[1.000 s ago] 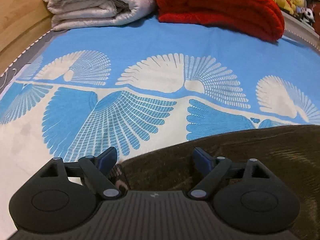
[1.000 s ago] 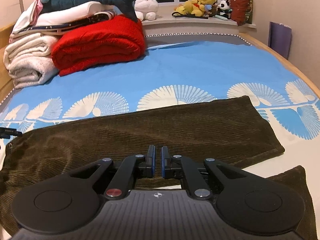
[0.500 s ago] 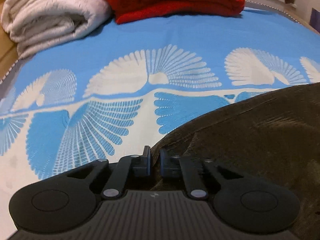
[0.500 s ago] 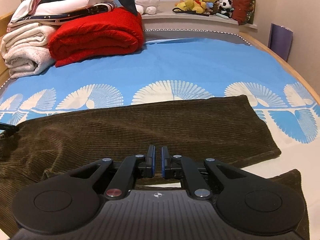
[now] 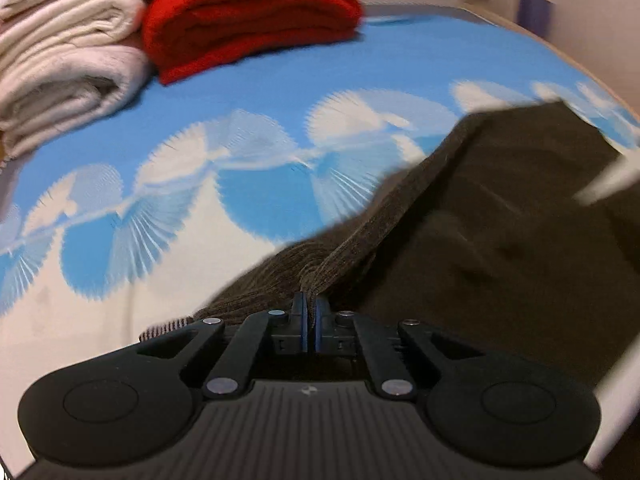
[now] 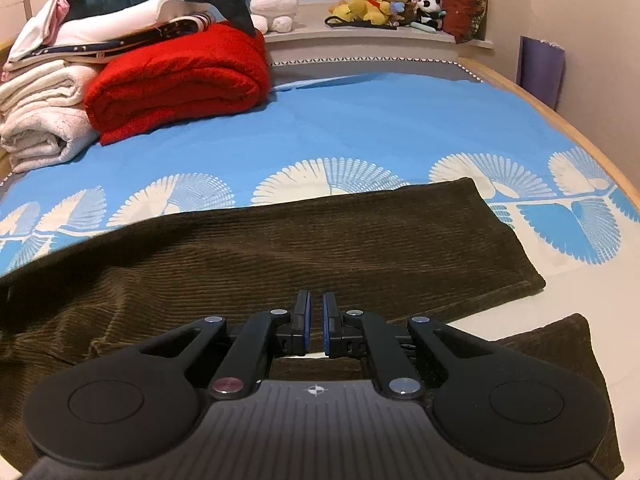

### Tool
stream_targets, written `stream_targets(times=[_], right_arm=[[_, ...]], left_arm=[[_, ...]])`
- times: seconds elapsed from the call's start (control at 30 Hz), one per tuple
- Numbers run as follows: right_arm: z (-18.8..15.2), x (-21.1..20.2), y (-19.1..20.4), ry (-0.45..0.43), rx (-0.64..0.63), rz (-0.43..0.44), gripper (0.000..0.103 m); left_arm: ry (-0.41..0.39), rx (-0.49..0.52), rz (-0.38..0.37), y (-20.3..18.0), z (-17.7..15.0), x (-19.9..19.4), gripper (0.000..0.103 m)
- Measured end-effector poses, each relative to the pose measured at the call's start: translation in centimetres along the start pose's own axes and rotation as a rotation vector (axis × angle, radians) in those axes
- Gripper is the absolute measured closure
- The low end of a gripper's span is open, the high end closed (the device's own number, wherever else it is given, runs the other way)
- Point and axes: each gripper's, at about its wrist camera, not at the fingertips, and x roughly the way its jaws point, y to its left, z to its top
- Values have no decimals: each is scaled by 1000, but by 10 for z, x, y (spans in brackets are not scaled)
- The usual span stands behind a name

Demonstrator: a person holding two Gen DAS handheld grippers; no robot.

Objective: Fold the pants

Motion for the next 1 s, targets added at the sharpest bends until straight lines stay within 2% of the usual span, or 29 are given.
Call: stream_targets(times=[0.1,0.17,0.2,0.23,0.27,0.33,0.4,0.53,0.63,0.77,0.87,0.93,1.0], right_arm=[[-5,-8,0,-2,0,9,97],[-8,-12,0,5,2,17,97],[-9,-14,-1,7,2,20,97],[-10,-16,-1,8,4,22,97],[-11,-17,-2,8,8,23,97],[-11,-19,-5,8,28,25,97],[-10,-20,-9,9,58,26,97],[-8,-17,-18,14,144,38,97],[-6,-12,-22,18,217,63,97],[0,1,-25,17,279,97,97],[7,21,-34,15,337,120,92],[9,41,-41,35,378,129,81],[10,62,-48,65,433,144,78]], left_arm=[[55,63,-67,-21,-38,-26,100],[104,40,-117,-24,-61,-32,102],[116,-18,-134,-18,-70,-34,99],[125,-117,-150,-6,-79,-35,91],[134,-216,-159,6,-86,-34,76],[136,-457,-159,38,-98,-36,70],[147,-637,-166,60,-109,-31,64],[224,-827,-184,77,-120,-5,60],[234,-880,-167,82,-115,9,39],[255,-904,-133,81,-104,23,38],[261,-925,-98,83,-97,31,38],[279,-936,-88,86,-95,35,38],[289,-929,-76,87,-93,38,39]])
